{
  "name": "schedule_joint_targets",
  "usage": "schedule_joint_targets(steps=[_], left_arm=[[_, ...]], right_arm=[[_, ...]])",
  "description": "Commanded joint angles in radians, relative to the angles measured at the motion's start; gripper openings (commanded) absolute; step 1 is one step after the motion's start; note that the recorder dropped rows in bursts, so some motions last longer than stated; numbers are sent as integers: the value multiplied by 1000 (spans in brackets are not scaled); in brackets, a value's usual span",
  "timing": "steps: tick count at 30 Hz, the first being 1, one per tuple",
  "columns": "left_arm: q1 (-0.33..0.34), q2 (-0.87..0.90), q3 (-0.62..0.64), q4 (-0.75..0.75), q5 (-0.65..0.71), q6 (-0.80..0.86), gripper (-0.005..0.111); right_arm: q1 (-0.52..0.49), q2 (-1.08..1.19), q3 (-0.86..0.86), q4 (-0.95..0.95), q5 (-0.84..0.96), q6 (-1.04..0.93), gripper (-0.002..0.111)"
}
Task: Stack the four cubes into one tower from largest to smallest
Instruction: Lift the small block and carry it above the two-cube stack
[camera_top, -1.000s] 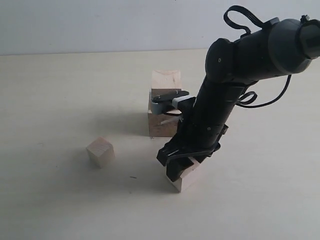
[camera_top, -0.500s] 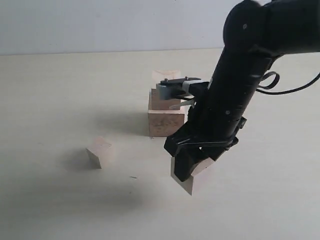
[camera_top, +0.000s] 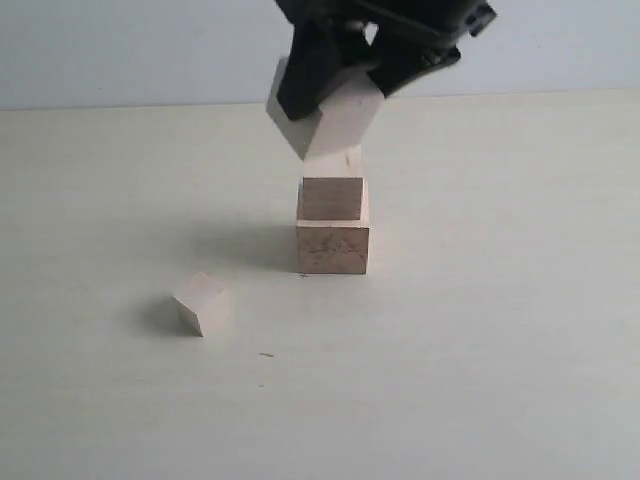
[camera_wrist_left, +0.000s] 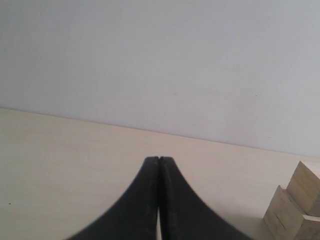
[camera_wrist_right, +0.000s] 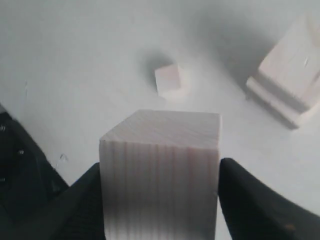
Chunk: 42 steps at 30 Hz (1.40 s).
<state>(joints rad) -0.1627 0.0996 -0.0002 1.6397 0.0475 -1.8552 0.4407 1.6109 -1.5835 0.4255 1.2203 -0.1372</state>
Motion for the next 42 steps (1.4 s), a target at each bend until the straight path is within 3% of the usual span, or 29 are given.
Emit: schedule_joint_targets(steps=[1,7,14,20,31,36,42], left_arm=[[-7,-4,0,3,-3,-3,0],[-7,-4,0,3,-8,-5,0],[-7,-4,0,3,-16,-8,0],[-7,-4,0,3,-16,-8,0],[-7,-4,0,3,-23,-5,0],[-7,-4,0,3,-23,-5,0],[-7,-4,0,3,-23,-7,0]], right_arm=[[2,96,-150,-51,1,19,26],[2,242,-284,-61,1,-56,26],[2,273,-338,-121,1,-484,26],[2,345,-338,-278,1,-534,26],[0,370,-338,-328,-5,-795,26],[0,366,-338,-358,-60,-655,26],[0,368,-343,-354,-42,-39,24]])
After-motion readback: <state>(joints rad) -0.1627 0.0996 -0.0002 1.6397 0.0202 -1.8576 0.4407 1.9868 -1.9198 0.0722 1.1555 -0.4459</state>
